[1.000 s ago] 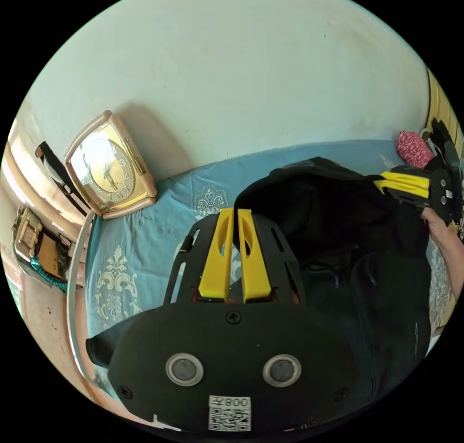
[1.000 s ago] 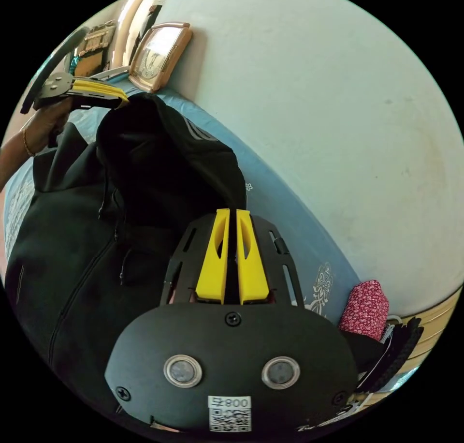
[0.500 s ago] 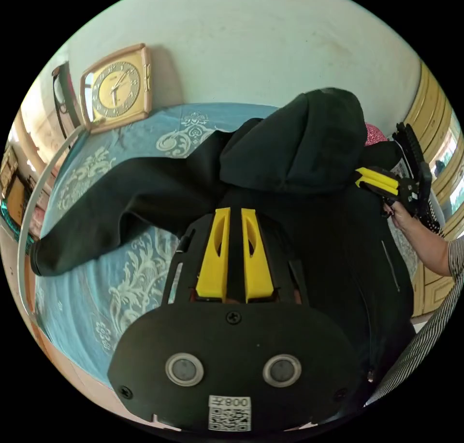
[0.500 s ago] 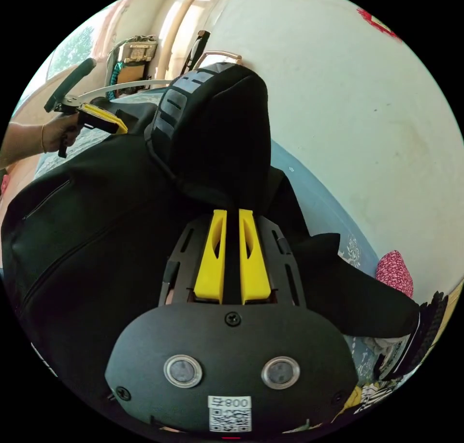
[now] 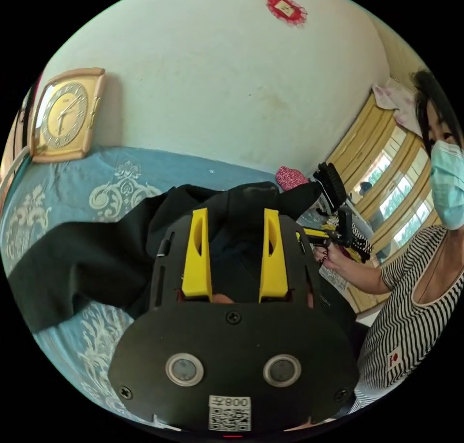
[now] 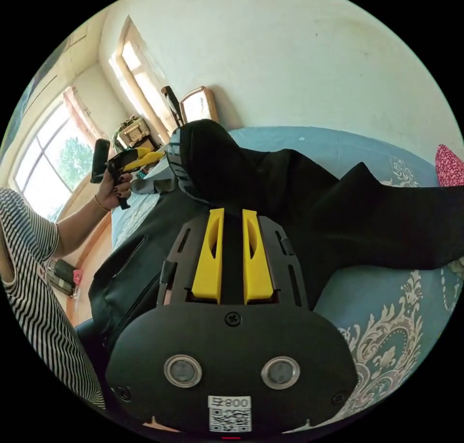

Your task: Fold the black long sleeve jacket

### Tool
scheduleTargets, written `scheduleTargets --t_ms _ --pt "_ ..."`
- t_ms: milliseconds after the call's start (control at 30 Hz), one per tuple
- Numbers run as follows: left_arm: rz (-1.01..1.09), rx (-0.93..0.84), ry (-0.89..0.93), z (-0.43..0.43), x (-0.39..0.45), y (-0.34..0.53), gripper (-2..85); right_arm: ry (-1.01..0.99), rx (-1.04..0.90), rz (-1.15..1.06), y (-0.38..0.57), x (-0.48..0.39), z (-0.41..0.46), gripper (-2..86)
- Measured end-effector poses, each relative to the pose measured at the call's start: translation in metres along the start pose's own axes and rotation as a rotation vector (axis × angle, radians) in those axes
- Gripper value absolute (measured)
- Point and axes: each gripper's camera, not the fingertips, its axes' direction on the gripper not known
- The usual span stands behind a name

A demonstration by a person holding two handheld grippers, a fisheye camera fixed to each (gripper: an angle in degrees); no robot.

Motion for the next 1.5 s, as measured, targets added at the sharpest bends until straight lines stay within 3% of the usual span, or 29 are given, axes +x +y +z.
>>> scheduleTargets --t_ms 200,367,533,667,800,967,1100,1400,1500 --pt "0.332 -0.237 0.000 0.039 0.039 -0.024 16.3 -0.028 0.006 -0.144 -0.035 0.019 0.005 11.8" --pt "0.502 -0.344 -0.183 0.061 0.073 -0.013 8.8 -0.035 -0.081 -0.268 -0.054 0.020 0.043 10.8" --pt "0.479 -0.245 -0.343 0.058 0.085 -0.028 3.6 0.056 -0.142 -0.352 -0.086 0.020 0.072 1.8" --pt "0.545 0.000 -0.449 0.028 0.115 -0.040 2.7 0.210 0.058 -0.510 -0.132 0.000 0.035 0.7" --pt "0.622 -0.014 -0.383 0.036 0.139 -0.003 2.2 0.273 0.102 -0.703 -0.116 -0.023 0.021 0.5" --pt "0.552 -0.318 -0.255 0.094 0.130 0.085 1.7 0.077 -0.181 -0.527 -0.020 0.024 0.077 0.6" --pt "0.504 -0.380 -0.224 0.104 0.128 0.106 2.3 0.016 -0.193 -0.453 0.008 0.037 0.078 1.4" --pt "0.314 -0.328 -0.186 0.079 0.102 0.114 4.5 -0.165 0.001 -0.139 0.007 0.096 0.048 0.5" --pt "0.279 -0.273 -0.145 0.065 0.091 0.110 3.6 -0.362 0.108 -0.147 -0.009 0.091 0.042 0.2"
